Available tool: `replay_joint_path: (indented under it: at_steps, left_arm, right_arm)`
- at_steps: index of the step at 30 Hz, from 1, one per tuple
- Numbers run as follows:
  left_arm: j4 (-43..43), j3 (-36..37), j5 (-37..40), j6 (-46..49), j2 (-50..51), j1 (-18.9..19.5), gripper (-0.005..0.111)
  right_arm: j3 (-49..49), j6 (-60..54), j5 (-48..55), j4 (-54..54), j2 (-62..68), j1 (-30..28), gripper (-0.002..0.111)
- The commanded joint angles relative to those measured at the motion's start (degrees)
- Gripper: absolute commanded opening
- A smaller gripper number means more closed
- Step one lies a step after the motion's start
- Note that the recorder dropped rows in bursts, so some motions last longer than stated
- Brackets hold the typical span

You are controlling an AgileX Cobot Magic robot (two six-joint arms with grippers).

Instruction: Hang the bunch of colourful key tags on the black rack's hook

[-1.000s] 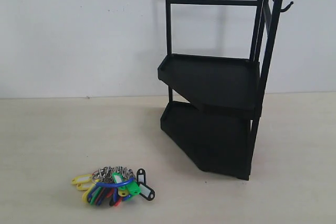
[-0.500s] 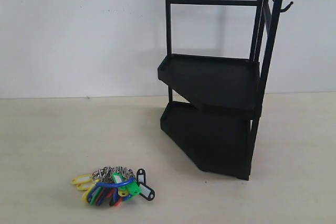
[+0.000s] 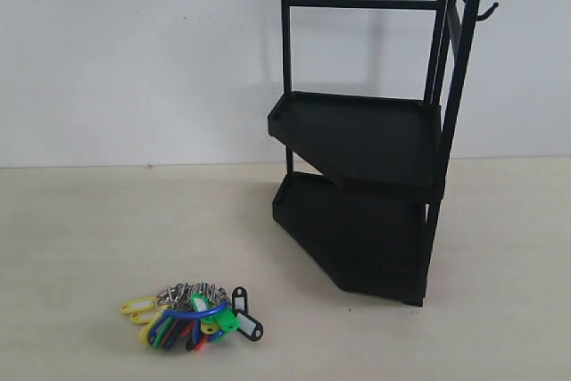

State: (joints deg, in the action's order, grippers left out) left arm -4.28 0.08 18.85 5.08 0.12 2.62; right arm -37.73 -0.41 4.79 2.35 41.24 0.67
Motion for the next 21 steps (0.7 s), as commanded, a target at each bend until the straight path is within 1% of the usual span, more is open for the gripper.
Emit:
replay_joint_path:
  at_steps: [1,5,6,9,10,12,15,16,18,19,21]
  left_arm:
    - [-0.43,-0.08,-0.87,-0.6,-0.12,0.14,0.004]
    - [-0.43,-0.08,-0.87,-0.6,-0.12,0.14,0.004]
    - [-0.43,-0.08,-0.87,-0.6,-0.12,0.14,0.004]
    - [-0.43,-0.08,-0.87,-0.6,-0.12,0.14,0.004]
    - [-0.43,-0.08,-0.87,-0.6,-0.12,0.14,0.004]
    - [-0.43,-0.08,-0.87,-0.6,-0.12,0.14,0.004]
    - [-0.43,-0.08,-0.87,-0.6,-0.12,0.14,0.004]
    - [-0.43,-0.08,-0.87,-0.6,-0.12,0.14,0.004]
    - [-0.43,-0.08,-0.87,-0.6,-0.12,0.14,0.004]
    - [-0.43,-0.08,-0.87,-0.6,-0.12,0.14,0.004]
    - [-0.43,-0.08,-0.87,-0.6,-0.12,0.14,0.004]
  right_arm:
    - [-0.52,0.06,0.19,0.04,0.06,-0.12,0.001]
    - [-0.52,1.02,0.1,0.34,0.06,-0.12,0.001]
    - [-0.52,2.89,0.21,0.34,0.06,-0.12,0.001]
    - [-0.52,13.32,1.84,0.34,2.03,0.28,0.001]
    - [-0.52,13.4,2.58,0.34,3.41,1.35,0.001]
    - [-0.52,10.34,3.7,0.34,7.35,6.59,0.001]
    - [-0.52,0.41,3.45,0.34,12.45,15.8,0.001]
    - [-0.77,-4.34,3.3,0.34,14.93,20.23,0.001]
    - [-1.72,-10.39,3.82,0.34,18.45,26.01,0.001]
    - [-2.6,-14.04,4.27,0.34,21.29,30.02,0.001]
    - [-5.21,-16.53,6.34,0.34,25.71,34.99,0.001]
